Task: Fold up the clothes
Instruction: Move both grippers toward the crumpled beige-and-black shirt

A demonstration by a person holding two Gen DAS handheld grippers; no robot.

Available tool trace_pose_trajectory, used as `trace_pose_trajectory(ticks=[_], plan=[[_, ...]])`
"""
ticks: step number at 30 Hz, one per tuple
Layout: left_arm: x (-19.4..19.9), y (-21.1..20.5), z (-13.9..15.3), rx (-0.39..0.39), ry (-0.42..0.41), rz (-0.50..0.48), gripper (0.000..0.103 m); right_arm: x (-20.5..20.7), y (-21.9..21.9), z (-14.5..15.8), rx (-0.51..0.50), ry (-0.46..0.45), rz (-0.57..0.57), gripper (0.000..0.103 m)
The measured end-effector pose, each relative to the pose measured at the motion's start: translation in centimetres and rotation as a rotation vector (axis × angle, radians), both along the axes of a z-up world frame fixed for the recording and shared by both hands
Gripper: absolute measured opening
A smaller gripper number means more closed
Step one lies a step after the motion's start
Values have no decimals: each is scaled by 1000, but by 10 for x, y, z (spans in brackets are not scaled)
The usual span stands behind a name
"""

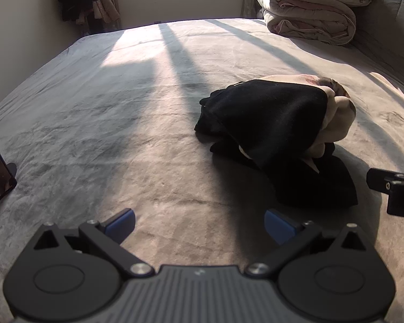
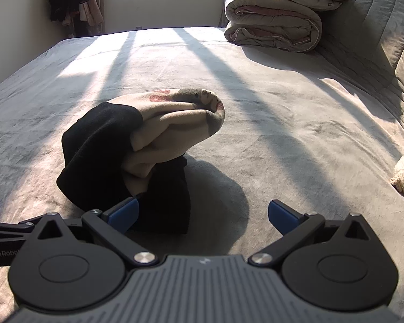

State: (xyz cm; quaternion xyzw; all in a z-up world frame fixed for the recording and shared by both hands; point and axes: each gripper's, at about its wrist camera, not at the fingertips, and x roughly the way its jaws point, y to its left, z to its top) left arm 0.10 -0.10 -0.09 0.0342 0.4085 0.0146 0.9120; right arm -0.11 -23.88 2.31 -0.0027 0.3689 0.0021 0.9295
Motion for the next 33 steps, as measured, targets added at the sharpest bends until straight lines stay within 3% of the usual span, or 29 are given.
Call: trace_pose_trajectory(ticks=[33], plan=[[6, 10, 1, -36, 27, 25, 102, 4, 2, -9, -14, 35, -20, 103]])
